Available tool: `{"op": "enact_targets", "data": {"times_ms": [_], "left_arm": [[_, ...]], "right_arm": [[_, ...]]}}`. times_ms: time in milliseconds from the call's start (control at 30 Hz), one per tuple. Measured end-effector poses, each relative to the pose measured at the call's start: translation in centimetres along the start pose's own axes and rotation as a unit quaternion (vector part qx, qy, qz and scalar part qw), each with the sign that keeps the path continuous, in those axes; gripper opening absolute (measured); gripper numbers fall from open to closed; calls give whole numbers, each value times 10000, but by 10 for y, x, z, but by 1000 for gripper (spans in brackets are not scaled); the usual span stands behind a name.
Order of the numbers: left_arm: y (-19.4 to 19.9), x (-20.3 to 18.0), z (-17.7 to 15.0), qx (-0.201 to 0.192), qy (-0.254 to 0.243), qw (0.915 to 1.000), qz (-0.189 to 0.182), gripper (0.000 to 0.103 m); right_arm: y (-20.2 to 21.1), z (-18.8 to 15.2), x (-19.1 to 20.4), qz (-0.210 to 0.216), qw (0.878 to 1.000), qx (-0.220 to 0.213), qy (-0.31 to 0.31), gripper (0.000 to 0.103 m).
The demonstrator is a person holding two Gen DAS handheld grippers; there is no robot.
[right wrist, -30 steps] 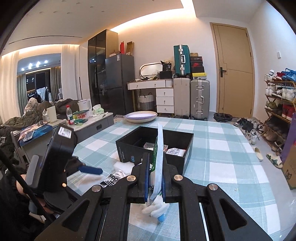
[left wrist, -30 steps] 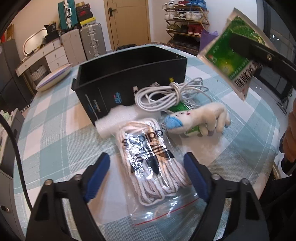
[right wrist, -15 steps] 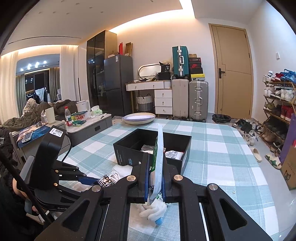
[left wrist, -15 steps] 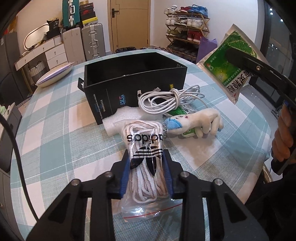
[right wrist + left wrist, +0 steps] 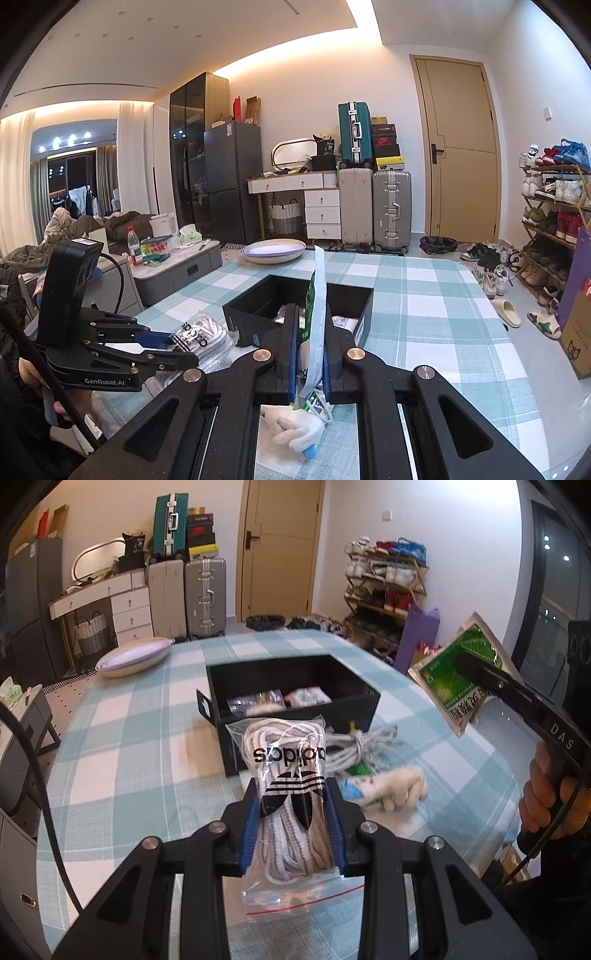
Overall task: Organize soft objects
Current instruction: 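Grasp the Adidas shoelace bag with the left gripper while the right gripper holds the green packet, then lower both held packets into the black box and release them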
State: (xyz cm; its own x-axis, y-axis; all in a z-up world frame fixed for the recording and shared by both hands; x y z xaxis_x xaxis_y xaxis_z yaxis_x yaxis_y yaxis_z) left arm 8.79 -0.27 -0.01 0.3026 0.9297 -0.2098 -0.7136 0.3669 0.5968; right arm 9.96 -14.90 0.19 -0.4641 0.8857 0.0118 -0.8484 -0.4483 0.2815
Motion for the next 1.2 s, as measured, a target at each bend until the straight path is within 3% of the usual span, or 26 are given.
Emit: {"op": "enact_targets", "data": {"times_ms": [400,600,1200], "left_arm": [[8,16,53,-592,16,9979,245,31],[1,26,75,-801,37,9963,308,31],[-64,54,91,-514,292,9977,320,32]], "right_arm": [[-3,39,-9,43,9997,-250,-52,10],[-21,48,-14,175,9995,-140,-208,10],[-96,35,-16,492,9967,518,-384,10]]}}
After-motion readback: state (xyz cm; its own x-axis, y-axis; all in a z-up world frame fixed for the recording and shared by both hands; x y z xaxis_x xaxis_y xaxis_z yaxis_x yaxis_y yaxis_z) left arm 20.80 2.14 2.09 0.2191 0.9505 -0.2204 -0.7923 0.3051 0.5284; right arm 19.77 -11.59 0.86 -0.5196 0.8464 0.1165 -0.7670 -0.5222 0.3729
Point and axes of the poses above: each gripper's, at about its wrist camera, not at the fingertips, and y roughly against the way its jaws point, x to its left, z to its top, the point moved 6 cm from there along -y, roughly the way its jaws point, and after that the axes turned 10 degrees about -z, right-handed, at the moved point
